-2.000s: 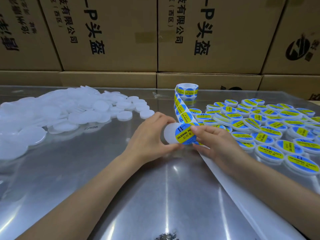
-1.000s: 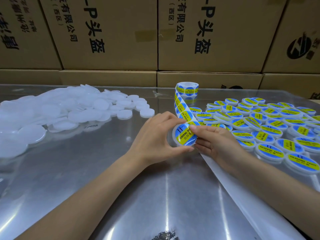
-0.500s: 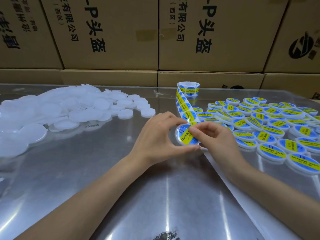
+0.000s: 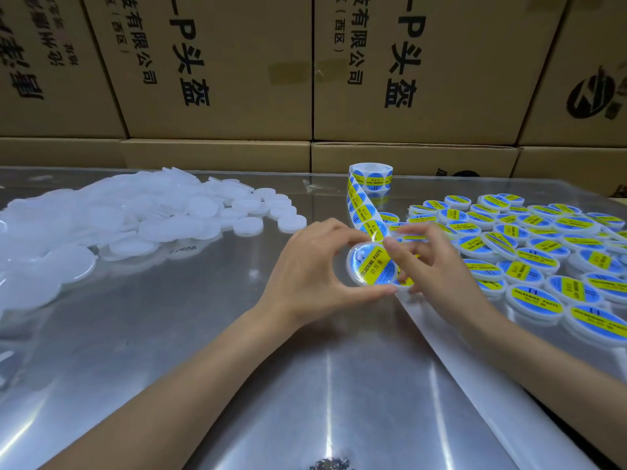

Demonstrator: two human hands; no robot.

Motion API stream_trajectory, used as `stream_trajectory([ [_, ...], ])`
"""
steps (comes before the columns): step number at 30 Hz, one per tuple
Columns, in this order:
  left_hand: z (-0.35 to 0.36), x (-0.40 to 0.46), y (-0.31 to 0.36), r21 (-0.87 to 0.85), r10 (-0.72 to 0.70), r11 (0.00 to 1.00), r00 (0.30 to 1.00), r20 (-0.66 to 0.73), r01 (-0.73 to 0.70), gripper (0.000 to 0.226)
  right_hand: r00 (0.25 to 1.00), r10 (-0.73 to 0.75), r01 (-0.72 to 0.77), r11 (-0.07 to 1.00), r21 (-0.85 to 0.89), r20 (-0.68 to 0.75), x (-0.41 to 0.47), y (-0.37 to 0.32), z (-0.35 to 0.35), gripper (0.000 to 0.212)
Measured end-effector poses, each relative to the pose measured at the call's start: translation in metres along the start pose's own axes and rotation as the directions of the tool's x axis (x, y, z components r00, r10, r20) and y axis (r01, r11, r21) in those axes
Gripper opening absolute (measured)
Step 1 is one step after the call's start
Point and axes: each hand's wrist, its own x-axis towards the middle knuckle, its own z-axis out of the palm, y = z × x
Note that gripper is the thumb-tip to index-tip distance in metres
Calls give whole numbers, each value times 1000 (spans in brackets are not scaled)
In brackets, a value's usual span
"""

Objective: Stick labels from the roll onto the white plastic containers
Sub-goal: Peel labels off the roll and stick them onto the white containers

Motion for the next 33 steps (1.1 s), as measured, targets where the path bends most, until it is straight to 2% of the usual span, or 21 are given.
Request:
stream_trajectory([
  [3,1,0,3,-4,42,999,999,7,-42,54,980,44,-59,996,74,193,-5,0,6,18],
  [5,1,0,4,19,71,997,997,17,-72,56,974,25,-41,997,69,227,-6,2,10,33],
  [10,3,-1,6,-28,74,997,997,-9,-74,58,982,42,-51,998,44,182,-6,1,7,64],
  [12,4,-1,9,6,99,995,995,10,-99,57,983,91,-100,994,52,158,-6,1,7,73],
  [14,6,-2,11,65,135,988,986,102,-142,55,976,176,-189,977,102,128,-4,2,9,75],
  [17,9,-2,14,53,111,991,966,234,-127,47,947,300,-322,903,285,118,0,4,11,62],
  [20,9,0,16,-3,92,996,978,185,-93,39,921,368,-388,830,401,130,2,4,12,63],
  [23,11,-1,13,-6,171,985,983,71,-171,27,903,400,-427,798,426,156,2,1,12,65],
  [27,14,-4,4,68,261,964,965,-24,-259,19,922,382,-380,860,340,63,6,-2,-1,38],
  [31,10,-3,-8,147,203,970,978,-49,-193,16,931,360,-293,838,461,-63,14,0,-21,20],
  [33,11,-4,-11,165,176,971,984,-14,-171,14,911,406,-316,795,517,-67,17,5,-29,13],
])
